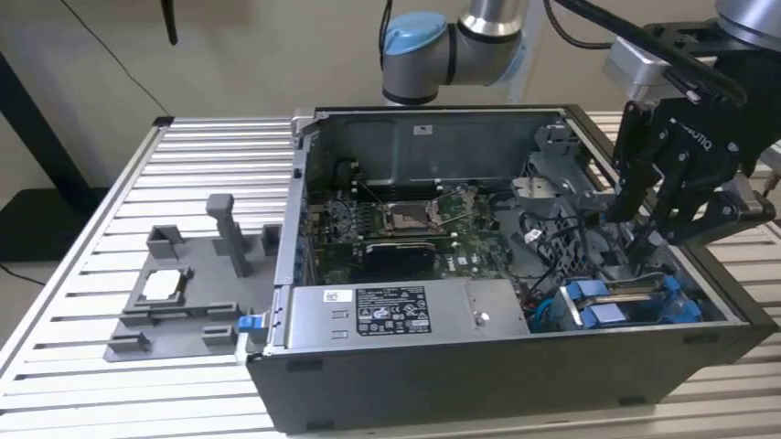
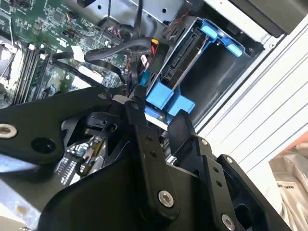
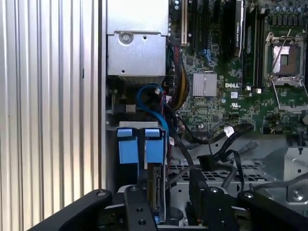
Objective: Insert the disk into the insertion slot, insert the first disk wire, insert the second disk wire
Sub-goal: 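Insert the disk into the insertion slot, then insert the first disk wire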
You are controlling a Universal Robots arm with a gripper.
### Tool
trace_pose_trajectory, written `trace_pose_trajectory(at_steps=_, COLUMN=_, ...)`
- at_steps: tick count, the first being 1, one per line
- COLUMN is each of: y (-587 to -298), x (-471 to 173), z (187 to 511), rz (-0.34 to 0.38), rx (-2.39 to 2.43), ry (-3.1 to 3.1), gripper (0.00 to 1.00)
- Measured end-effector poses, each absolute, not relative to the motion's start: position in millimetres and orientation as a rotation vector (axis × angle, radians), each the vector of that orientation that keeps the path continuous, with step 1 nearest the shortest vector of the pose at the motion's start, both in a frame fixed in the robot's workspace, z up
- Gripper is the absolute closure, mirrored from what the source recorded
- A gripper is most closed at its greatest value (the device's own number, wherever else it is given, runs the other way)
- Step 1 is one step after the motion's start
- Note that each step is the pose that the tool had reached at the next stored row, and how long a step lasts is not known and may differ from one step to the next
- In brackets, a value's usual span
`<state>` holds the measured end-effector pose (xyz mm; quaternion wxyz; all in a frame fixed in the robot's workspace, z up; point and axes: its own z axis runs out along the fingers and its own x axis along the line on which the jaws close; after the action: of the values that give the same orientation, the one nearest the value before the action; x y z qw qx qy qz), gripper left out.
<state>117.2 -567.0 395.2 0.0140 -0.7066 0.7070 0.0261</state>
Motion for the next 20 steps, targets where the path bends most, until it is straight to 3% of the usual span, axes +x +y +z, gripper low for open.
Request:
trace_pose_trajectory(at_steps=3, y=-567.0, x=116.9, z=395.7, rz=0.083, rx=-2.179, ry=2.178, gripper=0.53)
trace_pose_trajectory(at_steps=12, y=-566.9, x=116.7, z=394.9, rz=-0.028, rx=-2.143, ry=2.073, gripper=0.53)
trace_pose_trajectory(at_steps=20, y=-566.7, x=117.1, z=389.1, rz=-0.032, rx=-2.162, ry=2.02, gripper=0.53)
